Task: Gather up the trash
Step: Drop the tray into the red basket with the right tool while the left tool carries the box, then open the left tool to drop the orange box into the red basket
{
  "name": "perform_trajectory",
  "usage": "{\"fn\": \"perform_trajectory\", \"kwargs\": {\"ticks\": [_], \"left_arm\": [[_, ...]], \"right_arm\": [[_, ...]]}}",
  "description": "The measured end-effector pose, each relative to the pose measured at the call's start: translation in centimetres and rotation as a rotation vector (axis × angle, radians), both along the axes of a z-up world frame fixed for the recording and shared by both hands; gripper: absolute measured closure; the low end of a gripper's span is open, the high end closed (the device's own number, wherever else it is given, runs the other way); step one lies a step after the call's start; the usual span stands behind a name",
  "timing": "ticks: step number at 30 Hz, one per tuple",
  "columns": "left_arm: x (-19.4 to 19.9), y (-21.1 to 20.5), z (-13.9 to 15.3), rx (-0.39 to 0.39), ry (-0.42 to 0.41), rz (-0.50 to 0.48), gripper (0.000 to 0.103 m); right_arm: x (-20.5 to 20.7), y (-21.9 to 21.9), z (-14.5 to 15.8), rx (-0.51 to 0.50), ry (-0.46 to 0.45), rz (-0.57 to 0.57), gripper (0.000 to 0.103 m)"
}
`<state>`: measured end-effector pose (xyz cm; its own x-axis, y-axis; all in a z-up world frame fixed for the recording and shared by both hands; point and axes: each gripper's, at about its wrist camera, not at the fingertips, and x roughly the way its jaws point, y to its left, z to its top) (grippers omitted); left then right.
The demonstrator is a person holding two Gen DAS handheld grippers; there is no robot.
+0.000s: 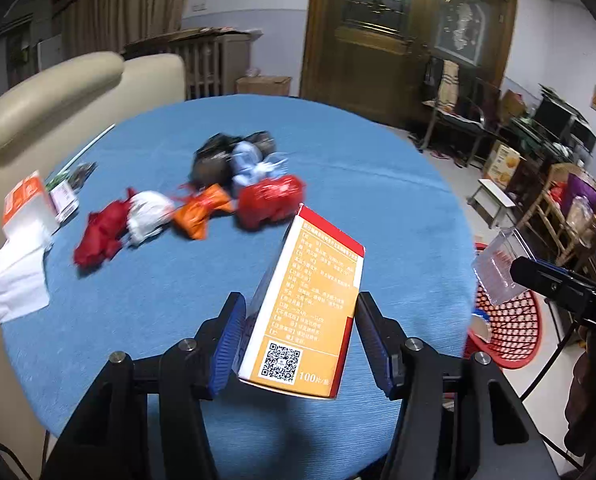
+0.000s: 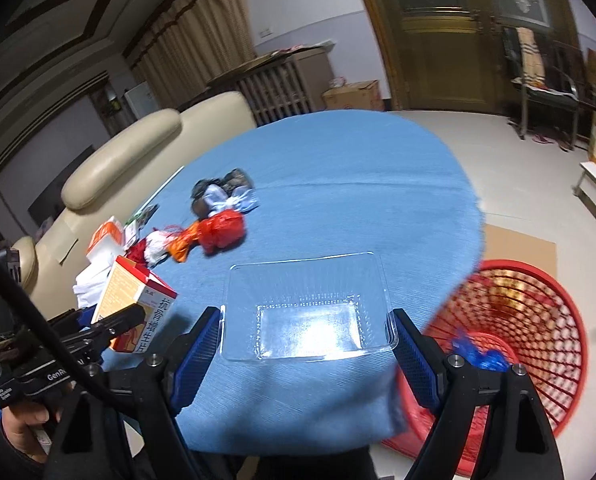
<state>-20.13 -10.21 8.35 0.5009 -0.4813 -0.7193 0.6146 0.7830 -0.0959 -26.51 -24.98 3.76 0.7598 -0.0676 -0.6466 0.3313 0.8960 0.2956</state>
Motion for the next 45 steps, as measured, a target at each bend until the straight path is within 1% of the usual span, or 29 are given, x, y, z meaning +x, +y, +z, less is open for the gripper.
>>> {"fn": "perform_trajectory", "kwargs": {"ticks": [6, 11, 16, 24, 27, 30, 34, 35, 36, 37, 39, 45], "left_arm": [[-2.0, -2.9, 0.8, -0.002, -0.019, -0.079, 0.045], [-3.5, -5.1, 1.5, -0.003, -0.032, -0.139, 0.045], [-4.7, -8.1, 2.3, -0.009, -0.05, -0.211, 0.045], [-6.8, -13.2, 3.1, -0.02, -0.066, -0.328, 0.045], [-7.3, -14.6, 3.2, -0.022, -0.065, -0.355, 0.045], [-7.5, -15.6, 3.3, -0.023, -0.061, -0.37, 0.045], [-7.6, -17.1, 3.3, -0.019, -0.054, -0.39, 0.045], [-7.6, -17.5, 3.2, -0.016, -0.052, -0.396, 0.045], [-7.5, -17.7, 3.1, -0.015, -0.05, -0.401, 0.045], [-7.6, -18.3, 3.1, -0.013, -0.047, -0.411, 0.045], [-7.9, -19.2, 2.9, -0.008, -0.043, -0.43, 0.045], [-9.1, -22.3, 2.3, 0.012, -0.025, -0.501, 0.045]], "right_arm": [[-4.2, -3.6, -0.4, 0.001, 0.006, -0.121, 0.018], [-8.0, -7.4, -1.6, 0.012, 0.036, -0.242, 0.017], [-10.6, -9.7, -2.9, 0.026, 0.069, -0.313, 0.017], [-12.1, -11.4, -4.3, 0.036, 0.097, -0.341, 0.017], [-12.3, -11.9, -4.9, 0.05, 0.107, -0.352, 0.017], [-11.8, -12.2, -5.6, 0.066, 0.129, -0.339, 0.016], [-11.0, -12.3, -6.9, 0.099, 0.178, -0.308, 0.014], [-11.0, -12.3, -7.2, 0.099, 0.186, -0.312, 0.01], [-11.1, -12.3, -7.4, 0.101, 0.187, -0.316, 0.005], [-11.4, -12.4, -7.5, 0.109, 0.177, -0.324, 0.004], [-12.0, -12.9, -7.4, 0.124, 0.157, -0.347, 0.004], [-15.0, -15.2, -5.9, 0.135, 0.081, -0.468, 0.004]]}}
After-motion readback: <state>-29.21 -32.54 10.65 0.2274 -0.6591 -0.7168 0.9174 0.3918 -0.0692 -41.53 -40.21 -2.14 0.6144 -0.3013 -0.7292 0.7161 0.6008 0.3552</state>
